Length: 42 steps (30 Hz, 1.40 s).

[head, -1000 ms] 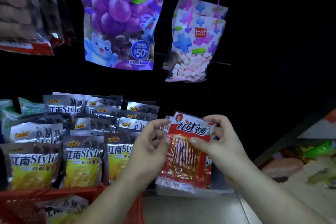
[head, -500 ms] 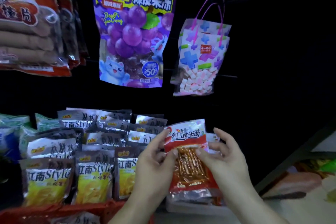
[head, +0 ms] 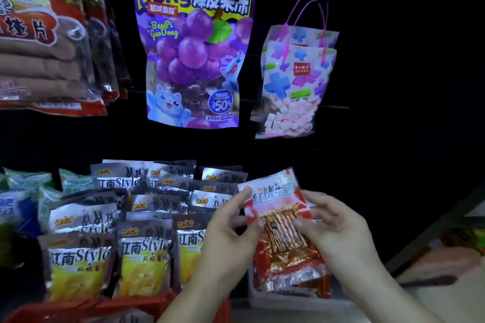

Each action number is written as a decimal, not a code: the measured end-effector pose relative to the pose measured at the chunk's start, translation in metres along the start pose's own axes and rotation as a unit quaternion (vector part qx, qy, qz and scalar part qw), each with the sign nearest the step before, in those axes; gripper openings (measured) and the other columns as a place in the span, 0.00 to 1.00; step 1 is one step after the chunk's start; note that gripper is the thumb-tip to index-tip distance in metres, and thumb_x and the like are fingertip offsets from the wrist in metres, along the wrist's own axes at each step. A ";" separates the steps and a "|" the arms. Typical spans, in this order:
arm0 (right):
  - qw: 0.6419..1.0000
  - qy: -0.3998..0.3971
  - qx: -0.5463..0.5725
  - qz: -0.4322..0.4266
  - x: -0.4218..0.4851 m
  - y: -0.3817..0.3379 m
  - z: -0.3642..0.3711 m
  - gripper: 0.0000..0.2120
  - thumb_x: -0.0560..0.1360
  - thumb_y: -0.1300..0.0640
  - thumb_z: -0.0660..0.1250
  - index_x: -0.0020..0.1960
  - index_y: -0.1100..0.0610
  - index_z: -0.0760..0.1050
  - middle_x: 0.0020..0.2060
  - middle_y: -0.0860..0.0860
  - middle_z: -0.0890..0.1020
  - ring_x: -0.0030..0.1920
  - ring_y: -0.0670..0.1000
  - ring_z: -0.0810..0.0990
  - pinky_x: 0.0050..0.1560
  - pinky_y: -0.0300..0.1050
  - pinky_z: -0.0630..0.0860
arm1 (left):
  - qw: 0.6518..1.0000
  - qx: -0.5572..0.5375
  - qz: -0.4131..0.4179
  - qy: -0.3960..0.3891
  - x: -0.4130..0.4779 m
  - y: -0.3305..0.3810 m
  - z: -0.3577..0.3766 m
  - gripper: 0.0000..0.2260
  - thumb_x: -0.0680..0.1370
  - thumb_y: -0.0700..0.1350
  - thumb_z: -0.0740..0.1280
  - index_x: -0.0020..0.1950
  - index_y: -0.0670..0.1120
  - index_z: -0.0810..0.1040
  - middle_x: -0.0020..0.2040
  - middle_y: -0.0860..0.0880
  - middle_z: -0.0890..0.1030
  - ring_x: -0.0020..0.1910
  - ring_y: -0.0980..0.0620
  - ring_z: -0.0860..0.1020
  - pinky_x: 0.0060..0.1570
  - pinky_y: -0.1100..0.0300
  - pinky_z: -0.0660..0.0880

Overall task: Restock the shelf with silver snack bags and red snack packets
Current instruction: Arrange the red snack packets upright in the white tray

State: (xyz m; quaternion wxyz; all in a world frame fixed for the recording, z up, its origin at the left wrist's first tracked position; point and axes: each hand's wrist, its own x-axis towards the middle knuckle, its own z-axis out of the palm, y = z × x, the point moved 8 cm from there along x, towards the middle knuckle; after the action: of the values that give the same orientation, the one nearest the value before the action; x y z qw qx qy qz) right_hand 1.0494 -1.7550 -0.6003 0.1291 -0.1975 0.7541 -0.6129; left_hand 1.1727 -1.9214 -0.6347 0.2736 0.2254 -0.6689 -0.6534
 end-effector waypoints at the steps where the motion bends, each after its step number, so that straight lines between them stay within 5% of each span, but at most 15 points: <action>1: 1.000 -0.001 0.001 0.001 0.000 0.001 0.001 0.24 0.72 0.63 0.78 0.58 0.37 0.82 0.51 0.49 0.87 0.52 0.51 0.86 0.55 0.59 0.83 | 0.999 0.031 0.016 0.016 0.000 0.001 -0.002 0.28 0.77 0.44 0.75 0.71 0.67 0.72 0.70 0.54 0.73 0.64 0.62 0.76 0.55 0.61 0.79; 3: 1.000 -0.003 0.001 0.005 0.000 0.002 0.001 0.24 0.72 0.61 0.79 0.60 0.37 0.81 0.53 0.50 0.85 0.54 0.51 0.86 0.56 0.59 0.83 | 0.985 0.151 0.074 0.039 -0.002 0.009 -0.006 0.30 0.77 0.49 0.75 0.73 0.70 0.66 0.80 0.62 0.52 0.79 0.60 0.58 0.71 0.54 0.70; 5: 1.000 -0.006 -0.004 0.002 0.000 0.001 0.000 0.24 0.72 0.61 0.79 0.61 0.37 0.80 0.54 0.50 0.85 0.54 0.50 0.86 0.58 0.57 0.82 | 0.951 0.260 0.166 0.021 -0.005 0.022 0.001 0.30 0.78 0.55 0.72 0.76 0.68 0.63 0.82 0.64 0.43 0.82 0.58 0.43 0.76 0.53 0.56; 10: 0.999 -0.026 0.033 0.004 -0.006 -0.007 0.001 0.20 0.76 0.67 0.73 0.62 0.47 0.80 0.47 0.50 0.88 0.47 0.53 0.88 0.47 0.53 0.86 | 0.922 0.329 0.186 -0.077 -0.007 0.017 0.018 0.27 0.79 0.67 0.59 0.76 0.60 0.69 0.81 0.60 0.59 0.82 0.59 0.44 0.80 0.42 0.52; 14: 0.999 0.019 0.036 -0.027 -0.006 -0.015 -0.010 0.19 0.77 0.64 0.73 0.64 0.47 0.79 0.51 0.49 0.87 0.52 0.50 0.87 0.52 0.52 0.84 | 0.923 0.333 0.171 -0.092 -0.016 0.012 0.020 0.35 0.72 0.74 0.64 0.78 0.67 0.63 0.82 0.64 0.49 0.81 0.61 0.43 0.78 0.50 0.51; 19: 0.997 -0.013 0.078 -0.023 -0.008 -0.024 -0.007 0.19 0.79 0.65 0.69 0.66 0.48 0.78 0.52 0.51 0.87 0.52 0.52 0.87 0.48 0.53 0.85 | 0.968 0.174 0.129 -0.125 -0.023 0.007 0.028 0.40 0.71 0.62 0.77 0.79 0.65 0.62 0.79 0.71 0.46 0.79 0.62 0.57 0.69 0.54 0.75; 23: 0.998 -0.034 0.052 -0.026 -0.011 -0.020 -0.003 0.20 0.80 0.66 0.67 0.64 0.45 0.77 0.51 0.47 0.86 0.50 0.47 0.86 0.42 0.43 0.84 | 0.929 0.323 0.159 -0.090 -0.019 0.008 0.025 0.38 0.72 0.65 0.73 0.79 0.65 0.63 0.82 0.64 0.46 0.81 0.60 0.47 0.79 0.51 0.60; 25: 0.998 -0.032 0.053 -0.021 -0.011 -0.017 -0.002 0.21 0.80 0.68 0.67 0.63 0.44 0.78 0.49 0.48 0.86 0.48 0.48 0.86 0.42 0.43 0.84 | 0.935 0.308 0.157 -0.076 -0.019 0.016 0.027 0.34 0.72 0.67 0.71 0.76 0.64 0.69 0.81 0.64 0.54 0.80 0.65 0.48 0.79 0.54 0.58; 28: 0.998 -0.043 0.050 -0.014 -0.011 -0.017 0.002 0.22 0.80 0.69 0.66 0.62 0.43 0.79 0.48 0.49 0.87 0.47 0.52 0.85 0.47 0.54 0.83 | 0.970 0.204 0.128 -0.029 -0.023 0.036 0.030 0.28 0.73 0.71 0.67 0.72 0.66 0.73 0.71 0.68 0.71 0.71 0.70 0.66 0.71 0.59 0.70; 32: 0.993 -0.119 0.024 -0.008 -0.022 -0.022 0.022 0.21 0.81 0.72 0.62 0.61 0.50 0.80 0.48 0.44 0.88 0.50 0.42 0.86 0.48 0.34 0.80 | 0.997 0.069 0.030 -0.036 -0.022 0.032 0.039 0.15 0.76 0.63 0.70 0.62 0.71 0.76 0.52 0.64 0.84 0.52 0.64 0.82 0.55 0.55 0.81; 35: 0.996 -0.091 0.026 0.003 -0.019 -0.020 0.018 0.18 0.82 0.67 0.64 0.63 0.47 0.80 0.54 0.46 0.87 0.51 0.44 0.86 0.51 0.40 0.81 | 0.995 -0.091 -0.037 -0.006 -0.020 0.025 0.033 0.08 0.83 0.47 0.67 0.57 0.57 0.84 0.48 0.50 0.87 0.52 0.49 0.85 0.53 0.43 0.82; 38: 1.000 -0.027 -0.011 -0.008 -0.013 -0.016 0.004 0.22 0.78 0.55 0.73 0.65 0.33 0.76 0.61 0.40 0.80 0.55 0.41 0.82 0.56 0.45 0.80 | 0.978 -0.192 -0.080 -0.028 -0.022 0.019 0.034 0.11 0.84 0.43 0.64 0.59 0.52 0.85 0.54 0.45 0.87 0.55 0.44 0.85 0.58 0.41 0.80; 42: 0.998 -0.044 0.039 -0.005 -0.014 -0.010 0.010 0.25 0.75 0.62 0.75 0.63 0.36 0.79 0.62 0.46 0.83 0.63 0.50 0.82 0.66 0.58 0.78 | 0.991 -0.130 -0.032 0.030 -0.020 0.015 0.022 0.21 0.81 0.38 0.69 0.69 0.58 0.77 0.54 0.59 0.85 0.50 0.56 0.84 0.49 0.56 0.82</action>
State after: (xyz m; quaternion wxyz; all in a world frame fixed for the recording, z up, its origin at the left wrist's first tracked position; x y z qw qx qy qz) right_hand 1.0675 -1.7595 -0.5933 0.1671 -0.2228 0.7224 -0.6329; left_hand 1.1746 -1.8910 -0.6212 0.2992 0.2286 -0.5621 -0.7364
